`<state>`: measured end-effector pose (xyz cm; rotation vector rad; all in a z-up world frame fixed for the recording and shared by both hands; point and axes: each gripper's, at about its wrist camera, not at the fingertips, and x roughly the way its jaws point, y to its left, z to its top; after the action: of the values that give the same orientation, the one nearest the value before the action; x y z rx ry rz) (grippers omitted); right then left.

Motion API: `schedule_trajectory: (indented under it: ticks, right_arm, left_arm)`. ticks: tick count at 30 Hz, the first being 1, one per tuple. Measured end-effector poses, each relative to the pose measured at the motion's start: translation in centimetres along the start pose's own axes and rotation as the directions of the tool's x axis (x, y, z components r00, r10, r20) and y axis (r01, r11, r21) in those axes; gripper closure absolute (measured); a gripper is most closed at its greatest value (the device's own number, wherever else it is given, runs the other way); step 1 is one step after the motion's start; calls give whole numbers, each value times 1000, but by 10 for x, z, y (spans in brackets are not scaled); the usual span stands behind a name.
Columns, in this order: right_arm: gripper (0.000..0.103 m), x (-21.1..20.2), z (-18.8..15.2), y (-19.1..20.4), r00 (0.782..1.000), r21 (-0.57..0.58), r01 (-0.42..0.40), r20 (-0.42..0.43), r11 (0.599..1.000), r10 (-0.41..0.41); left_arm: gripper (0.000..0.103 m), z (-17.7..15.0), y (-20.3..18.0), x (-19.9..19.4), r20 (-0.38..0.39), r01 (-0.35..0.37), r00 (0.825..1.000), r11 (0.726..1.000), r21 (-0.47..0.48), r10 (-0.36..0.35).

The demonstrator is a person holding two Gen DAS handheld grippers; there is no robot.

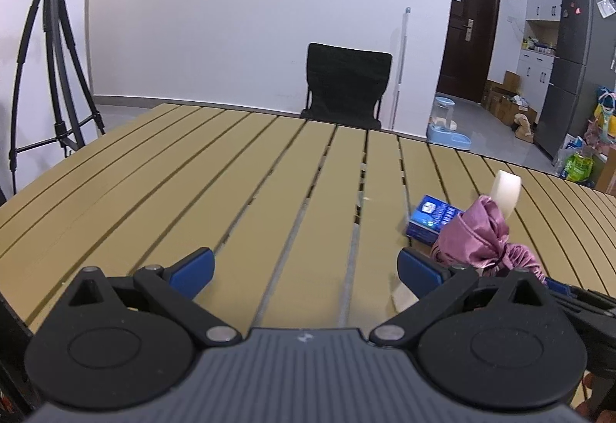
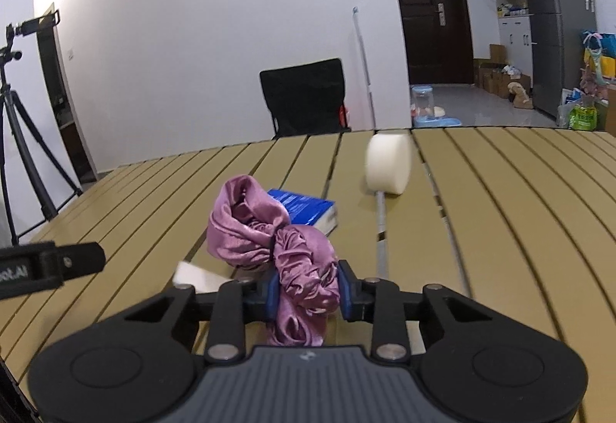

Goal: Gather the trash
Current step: 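Grasp the pink satin scrunchie with the right gripper, then grasp the white triangular foam piece with the left gripper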

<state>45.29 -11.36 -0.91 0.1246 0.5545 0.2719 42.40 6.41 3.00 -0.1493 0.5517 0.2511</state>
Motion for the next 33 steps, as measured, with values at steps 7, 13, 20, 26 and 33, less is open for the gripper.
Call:
schedule_trajectory:
  ticks: [7,13,20,26,33]
  right_arm:
    - [74,-22,2,-25,998,50,26,49,998,-28]
    - [74,-40,1,-50,994,85,40,99,996,-48]
    - [74,-51,0,-74,991,106,65,111,992,-76]
    - [74,-56,-1,-85,989,104,85,112,991,-97]
    - [74,-54,-1,-94,989,105,98,99,990,-108]
  left_arm:
    - [0,-4,-23,2,9,40,999,999,17,-40]
    - [0,-10,-46,9,5,69,998,997,42,-69]
    - [10,-17,-68,28,-28,72,997,996,54,-71]
    - [24,-21,-79,43,-65,51,997,997,56,-47]
    - [40,-23,-83,55,-97,60,994,997,50,-54]
